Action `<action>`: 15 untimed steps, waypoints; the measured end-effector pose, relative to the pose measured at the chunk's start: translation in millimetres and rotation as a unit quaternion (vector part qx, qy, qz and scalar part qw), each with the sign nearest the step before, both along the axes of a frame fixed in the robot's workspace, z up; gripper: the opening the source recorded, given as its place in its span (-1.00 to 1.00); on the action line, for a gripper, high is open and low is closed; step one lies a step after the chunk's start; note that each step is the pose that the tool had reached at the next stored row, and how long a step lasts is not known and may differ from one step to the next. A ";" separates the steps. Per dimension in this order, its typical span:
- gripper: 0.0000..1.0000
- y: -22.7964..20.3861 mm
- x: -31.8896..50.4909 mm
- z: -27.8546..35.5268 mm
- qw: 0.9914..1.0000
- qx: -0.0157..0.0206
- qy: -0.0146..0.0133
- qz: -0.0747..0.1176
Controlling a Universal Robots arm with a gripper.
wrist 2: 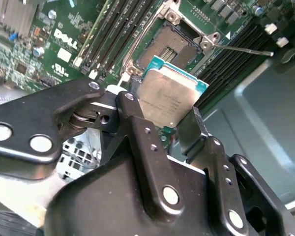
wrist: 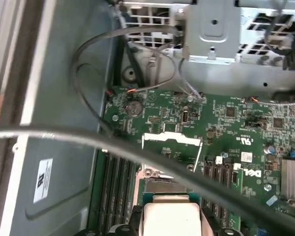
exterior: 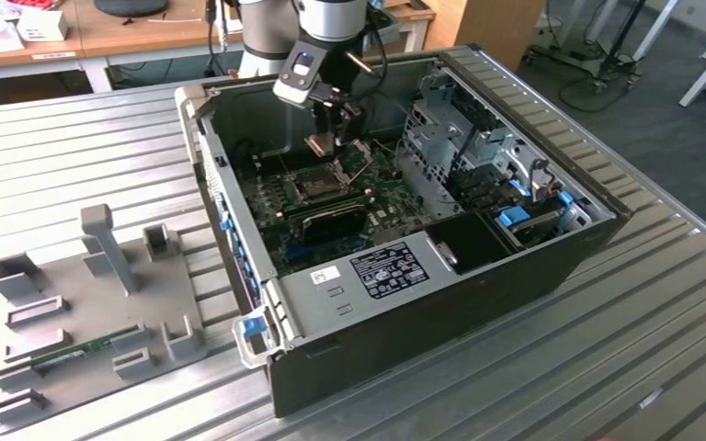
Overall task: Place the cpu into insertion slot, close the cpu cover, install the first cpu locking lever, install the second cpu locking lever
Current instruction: 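Place the cpu into insertion slot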
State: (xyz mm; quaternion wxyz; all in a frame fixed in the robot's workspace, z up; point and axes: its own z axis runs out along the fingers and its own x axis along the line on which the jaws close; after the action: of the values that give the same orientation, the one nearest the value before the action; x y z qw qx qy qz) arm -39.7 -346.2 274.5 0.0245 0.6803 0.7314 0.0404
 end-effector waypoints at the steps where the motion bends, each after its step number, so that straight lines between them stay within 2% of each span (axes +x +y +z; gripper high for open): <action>1: 0.09 0.0 0.0 -0.7 1.000 0.000 0.000 -0.009; 4: 0.09 0.0 0.0 -2.6 0.999 0.000 0.000 -0.036; 6: 0.09 0.1 -0.3 -3.8 0.999 0.000 0.000 -0.047; 15: 0.09 0.1 -1.2 -11.0 0.999 0.000 0.000 -0.048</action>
State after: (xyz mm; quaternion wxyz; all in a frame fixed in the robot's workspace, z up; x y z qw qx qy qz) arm -40.9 -346.1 263.5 0.0262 0.7146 0.6980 0.0390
